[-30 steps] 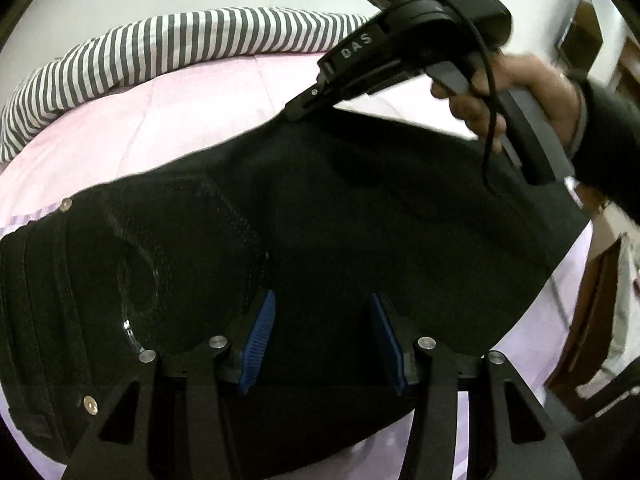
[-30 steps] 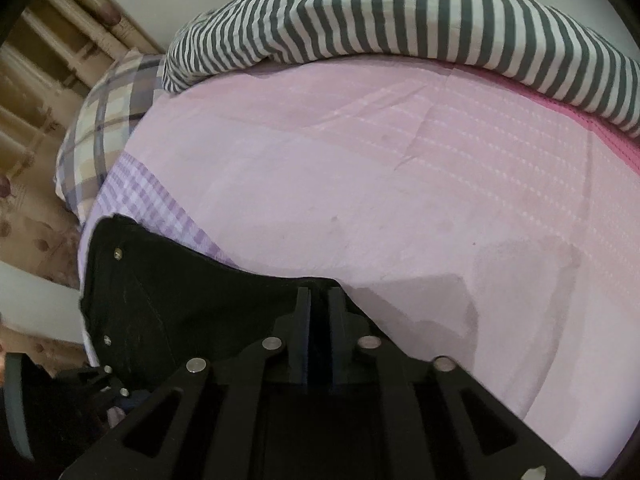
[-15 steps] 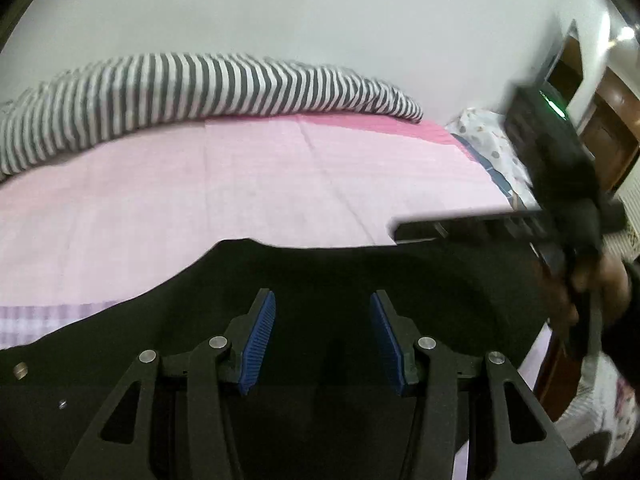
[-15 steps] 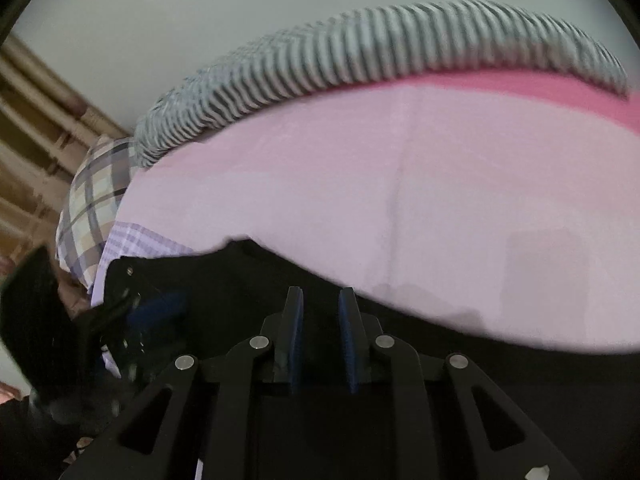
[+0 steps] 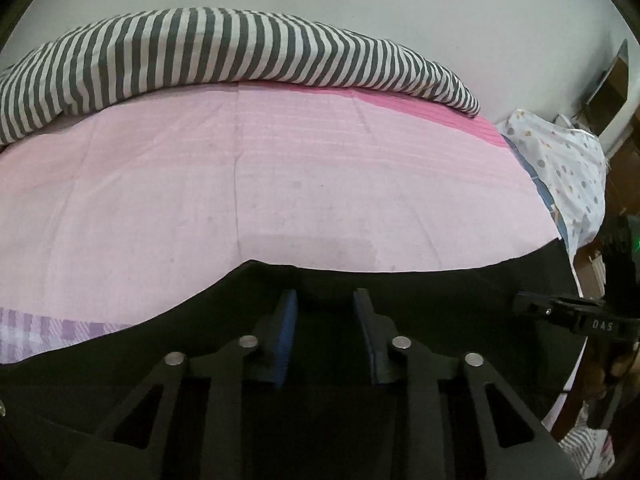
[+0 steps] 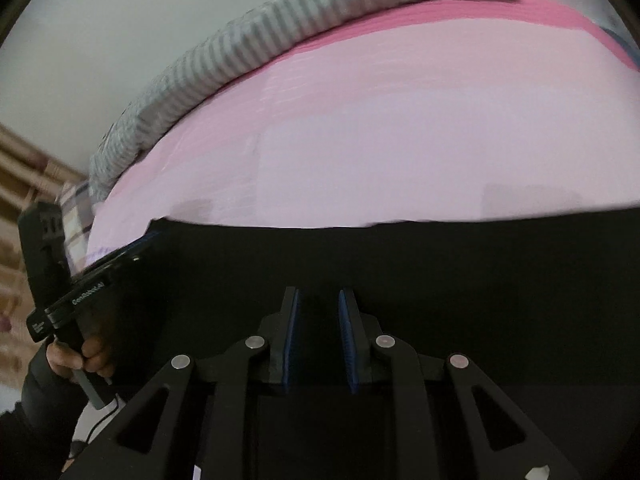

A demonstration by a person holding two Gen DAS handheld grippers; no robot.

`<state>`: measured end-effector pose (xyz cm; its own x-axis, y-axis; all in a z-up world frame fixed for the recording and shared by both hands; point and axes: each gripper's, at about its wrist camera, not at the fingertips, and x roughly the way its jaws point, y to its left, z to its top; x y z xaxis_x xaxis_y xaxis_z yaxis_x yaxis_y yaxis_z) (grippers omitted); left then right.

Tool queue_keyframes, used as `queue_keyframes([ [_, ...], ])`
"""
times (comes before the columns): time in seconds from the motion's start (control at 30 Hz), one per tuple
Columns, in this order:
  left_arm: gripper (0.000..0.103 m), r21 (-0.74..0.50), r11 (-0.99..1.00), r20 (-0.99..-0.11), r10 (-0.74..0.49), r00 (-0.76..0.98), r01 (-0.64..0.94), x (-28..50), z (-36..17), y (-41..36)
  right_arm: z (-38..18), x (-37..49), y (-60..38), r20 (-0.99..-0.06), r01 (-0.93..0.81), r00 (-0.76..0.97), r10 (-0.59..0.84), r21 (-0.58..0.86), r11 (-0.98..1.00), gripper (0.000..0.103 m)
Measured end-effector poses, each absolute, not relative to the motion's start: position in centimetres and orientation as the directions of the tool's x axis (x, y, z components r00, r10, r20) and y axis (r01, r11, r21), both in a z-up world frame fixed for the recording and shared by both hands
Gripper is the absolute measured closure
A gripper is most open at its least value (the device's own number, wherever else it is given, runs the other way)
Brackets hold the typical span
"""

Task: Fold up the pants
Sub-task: 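Fold the trousers over with both grippers toward each other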

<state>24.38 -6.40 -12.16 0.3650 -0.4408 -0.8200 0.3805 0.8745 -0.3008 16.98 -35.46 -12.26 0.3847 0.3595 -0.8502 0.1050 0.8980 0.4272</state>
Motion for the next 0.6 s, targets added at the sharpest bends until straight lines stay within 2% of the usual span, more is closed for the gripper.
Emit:
queue_keyframes([
  [0.1, 0.073, -0.309, 0.874, -0.819, -0.445, 0.362, 0.375, 24.2, -11.8, -6.1, -12.3, 15.5, -37.8, -0.839, 0.166, 0.419, 0.347, 0.447, 0.879, 0.086],
  [0.17, 0.072, -0.292, 0.881, -0.818, -0.432, 0.379, 0.372, 23.6, -11.2, -6.2, -12.1, 14.4, -39.4, -0.838, 0.206, 0.442, 0.32, 0.442, 0.873, 0.081],
  [0.23, 0.064, -0.266, 0.887, -0.813, -0.416, 0.406, 0.377, 22.6, -10.2, -6.5, -12.0, 13.1, -41.0, -0.848, 0.254, 0.459, 0.266, 0.412, 0.875, 0.08],
  [0.4, 0.053, -0.238, 0.87, -0.795, -0.43, 0.428, 0.432, 19.5, -8.2, -7.3, -10.7, 8.4, -45.7, -0.823, 0.354, 0.524, 0.219, 0.444, 0.823, 0.078],
  [0.6, 0.05, -0.25, 0.848, -0.796, -0.454, 0.399, 0.467, 15.7, -7.8, -8.0, -8.3, 1.0, -51.4, -0.793, 0.482, 0.598, 0.113, 0.469, 0.74, 0.074],
])
